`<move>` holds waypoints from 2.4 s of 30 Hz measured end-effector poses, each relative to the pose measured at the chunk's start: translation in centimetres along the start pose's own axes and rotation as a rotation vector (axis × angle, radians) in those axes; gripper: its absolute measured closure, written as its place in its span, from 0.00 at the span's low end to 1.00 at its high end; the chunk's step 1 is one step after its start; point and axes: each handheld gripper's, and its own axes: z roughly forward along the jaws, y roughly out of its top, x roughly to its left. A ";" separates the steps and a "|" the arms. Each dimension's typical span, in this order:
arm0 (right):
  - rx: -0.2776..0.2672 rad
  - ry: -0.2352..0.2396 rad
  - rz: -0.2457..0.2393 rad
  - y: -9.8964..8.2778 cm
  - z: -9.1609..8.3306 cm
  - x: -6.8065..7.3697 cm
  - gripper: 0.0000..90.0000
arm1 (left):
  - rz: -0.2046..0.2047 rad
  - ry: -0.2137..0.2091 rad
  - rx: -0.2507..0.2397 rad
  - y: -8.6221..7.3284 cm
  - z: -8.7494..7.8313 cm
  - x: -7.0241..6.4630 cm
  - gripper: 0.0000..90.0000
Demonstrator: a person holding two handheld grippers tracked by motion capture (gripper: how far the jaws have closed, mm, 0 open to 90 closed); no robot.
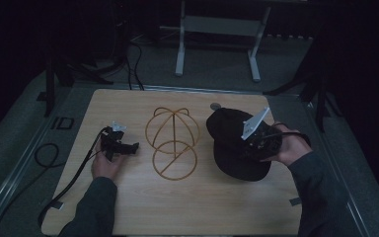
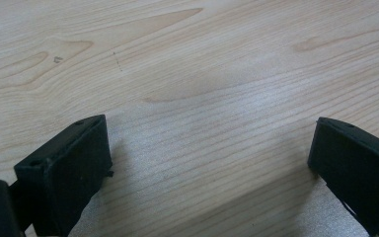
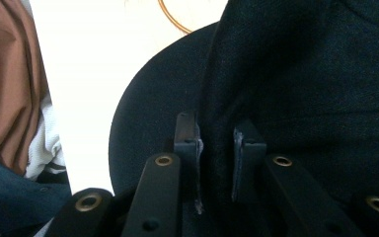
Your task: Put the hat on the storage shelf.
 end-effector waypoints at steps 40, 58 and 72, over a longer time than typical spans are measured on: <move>-0.064 -0.047 -0.102 4.5 -4.9 -0.1 0.86 | 0.002 0.000 0.001 0.0 0.0 0.0 0.03; -0.086 -0.037 -0.141 6.7 -5.8 0.1 0.86 | 0.002 0.000 0.000 0.0 0.0 0.0 0.03; -0.099 -0.026 -0.184 8.6 -6.0 0.4 0.86 | 0.003 0.000 0.000 0.0 0.0 0.0 0.03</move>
